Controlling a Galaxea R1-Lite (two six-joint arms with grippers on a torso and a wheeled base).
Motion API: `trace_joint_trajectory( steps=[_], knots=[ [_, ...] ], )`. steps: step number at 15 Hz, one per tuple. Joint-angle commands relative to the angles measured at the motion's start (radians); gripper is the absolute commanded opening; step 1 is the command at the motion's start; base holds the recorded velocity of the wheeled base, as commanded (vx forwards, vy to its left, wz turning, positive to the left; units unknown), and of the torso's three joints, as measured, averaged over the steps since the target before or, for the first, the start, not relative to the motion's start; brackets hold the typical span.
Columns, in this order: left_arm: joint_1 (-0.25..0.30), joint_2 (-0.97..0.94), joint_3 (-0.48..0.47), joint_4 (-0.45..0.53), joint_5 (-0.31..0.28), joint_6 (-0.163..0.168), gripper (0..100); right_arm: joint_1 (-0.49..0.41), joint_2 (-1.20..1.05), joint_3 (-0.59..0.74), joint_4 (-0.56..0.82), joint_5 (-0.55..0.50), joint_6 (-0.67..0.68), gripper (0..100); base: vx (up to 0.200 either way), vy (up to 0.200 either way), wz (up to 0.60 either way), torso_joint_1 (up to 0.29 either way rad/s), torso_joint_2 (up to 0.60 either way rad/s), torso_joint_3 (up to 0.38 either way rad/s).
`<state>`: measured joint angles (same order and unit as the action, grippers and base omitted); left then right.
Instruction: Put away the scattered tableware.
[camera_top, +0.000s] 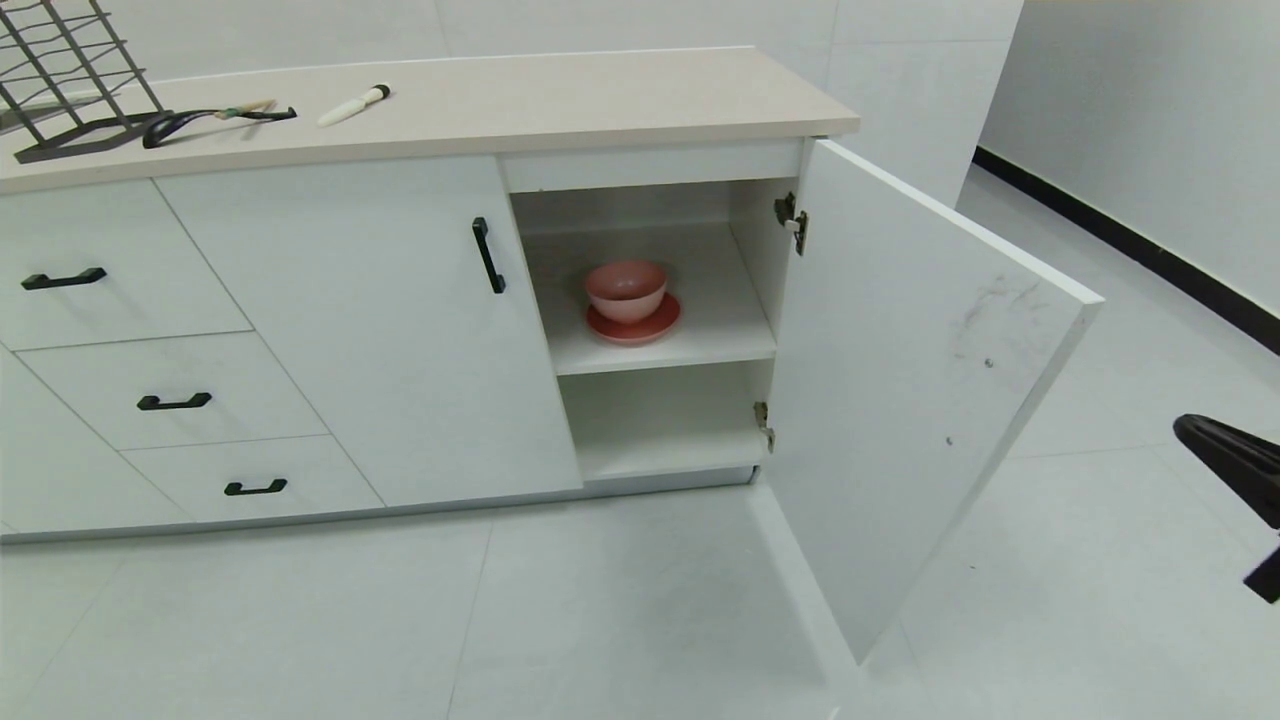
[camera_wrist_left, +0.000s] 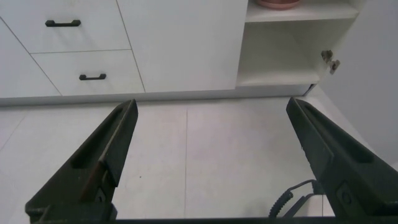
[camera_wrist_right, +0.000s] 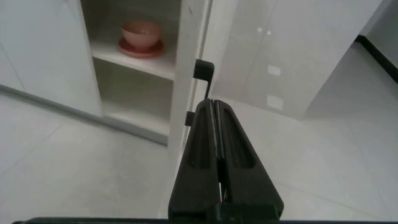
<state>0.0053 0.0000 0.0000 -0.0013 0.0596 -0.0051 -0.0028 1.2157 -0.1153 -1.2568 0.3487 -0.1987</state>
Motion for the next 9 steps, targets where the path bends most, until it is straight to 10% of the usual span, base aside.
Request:
trace_joint_trajectory(
  steps=[1, 9],
  knots=[
    [-0.001, 0.000, 0.000, 0.000, 0.000, -0.001, 100, -0.008, 0.229, -0.122, -0.044, 0.004, -0.002, 0, 0.000, 0.000, 0.00, 0.000, 0.00, 0.000],
    [0.001, 0.000, 0.000, -0.002, 0.000, -0.001, 100, -0.013, 0.539, -0.429, -0.088, 0.013, -0.005, 0, 0.000, 0.000, 0.00, 0.000, 0.00, 0.000]
  ],
)
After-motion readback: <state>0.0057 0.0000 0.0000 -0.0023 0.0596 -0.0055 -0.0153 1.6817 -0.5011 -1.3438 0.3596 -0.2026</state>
